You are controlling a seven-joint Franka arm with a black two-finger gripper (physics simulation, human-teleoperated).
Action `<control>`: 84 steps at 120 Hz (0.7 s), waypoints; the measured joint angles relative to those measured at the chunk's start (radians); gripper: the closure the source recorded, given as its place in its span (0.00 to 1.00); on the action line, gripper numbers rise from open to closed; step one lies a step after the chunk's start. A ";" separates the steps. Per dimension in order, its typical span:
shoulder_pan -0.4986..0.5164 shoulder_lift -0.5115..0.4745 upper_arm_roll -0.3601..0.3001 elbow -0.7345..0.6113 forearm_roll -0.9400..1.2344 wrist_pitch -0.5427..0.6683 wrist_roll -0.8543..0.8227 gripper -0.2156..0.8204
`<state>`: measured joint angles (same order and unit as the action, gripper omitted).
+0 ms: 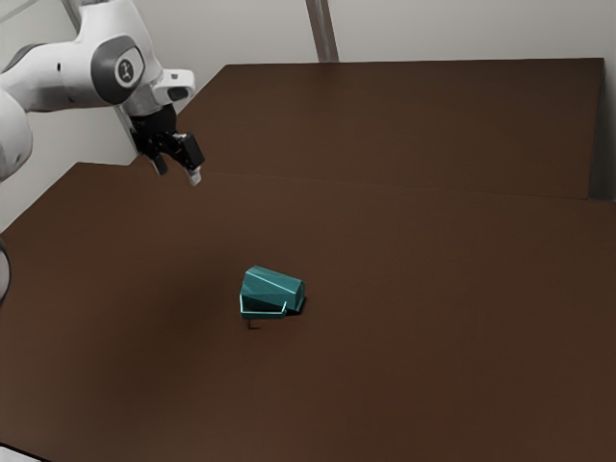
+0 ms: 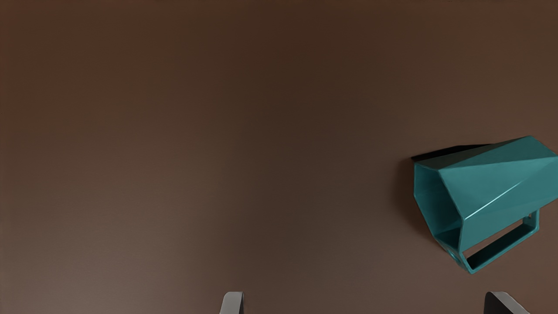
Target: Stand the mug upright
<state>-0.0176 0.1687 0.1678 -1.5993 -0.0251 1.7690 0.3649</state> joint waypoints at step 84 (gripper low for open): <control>-0.211 -0.178 0.387 -0.533 -0.625 0.464 -0.030 0.21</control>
<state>-0.2287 -0.0090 0.5545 -2.1320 -0.6502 2.2327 0.3351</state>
